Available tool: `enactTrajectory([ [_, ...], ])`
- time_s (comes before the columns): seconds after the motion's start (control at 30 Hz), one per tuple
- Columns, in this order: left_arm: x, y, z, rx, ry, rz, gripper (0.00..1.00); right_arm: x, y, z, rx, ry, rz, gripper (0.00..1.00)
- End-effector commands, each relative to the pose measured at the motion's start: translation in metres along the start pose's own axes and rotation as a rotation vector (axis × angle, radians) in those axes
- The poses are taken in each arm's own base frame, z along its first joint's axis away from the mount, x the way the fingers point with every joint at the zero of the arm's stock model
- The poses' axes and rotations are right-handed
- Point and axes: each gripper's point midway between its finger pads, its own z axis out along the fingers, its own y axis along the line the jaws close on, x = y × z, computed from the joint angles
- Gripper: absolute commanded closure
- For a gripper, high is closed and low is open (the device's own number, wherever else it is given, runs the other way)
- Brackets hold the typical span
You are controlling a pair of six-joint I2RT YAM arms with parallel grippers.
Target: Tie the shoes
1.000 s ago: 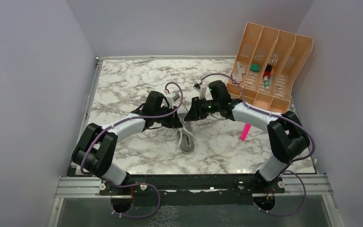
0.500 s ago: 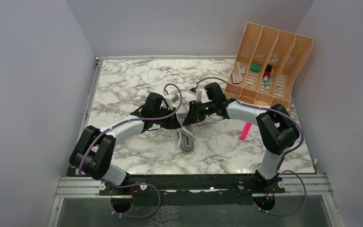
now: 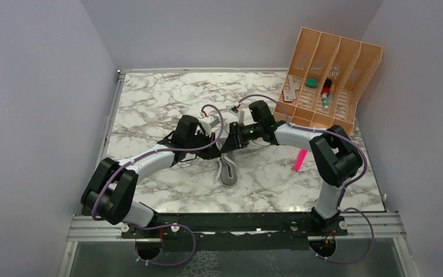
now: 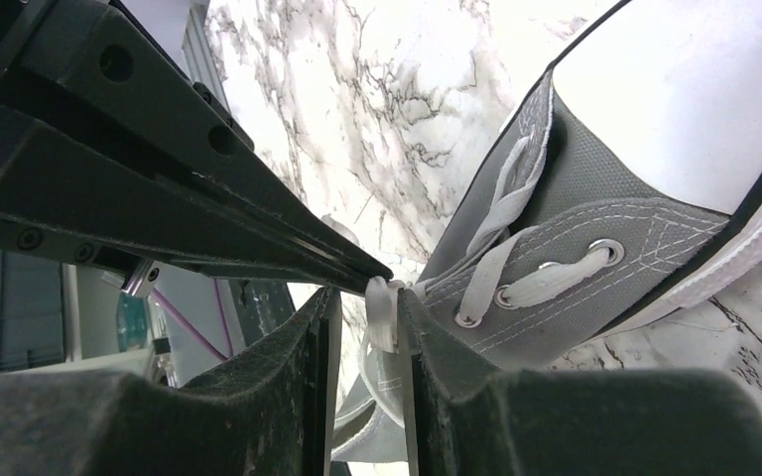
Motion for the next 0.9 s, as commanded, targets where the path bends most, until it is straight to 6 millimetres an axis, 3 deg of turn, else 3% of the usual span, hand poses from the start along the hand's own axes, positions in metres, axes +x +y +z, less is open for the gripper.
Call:
enactTrajectory([
  [0.0, -0.018, -0.004, 0.000, 0.001, -0.060, 0.086, 1.00, 0.001, 0.002, 0.004, -0.036, 0.011, -0.003, 0.67],
  [0.27, -0.021, -0.006, -0.003, -0.006, -0.079, 0.133, 1.00, 0.005, 0.000, 0.007, -0.055, 0.026, 0.016, 0.67],
  [0.67, -0.021, 0.000, 0.001, -0.025, -0.083, 0.128, 1.00, 0.008, 0.025, -0.003, -0.136, 0.003, 0.049, 0.92],
  [0.87, -0.024, -0.003, 0.006, -0.002, -0.076, 0.128, 1.00, 0.003, 0.007, -0.006, 0.005, -0.021, 0.017, 0.90],
])
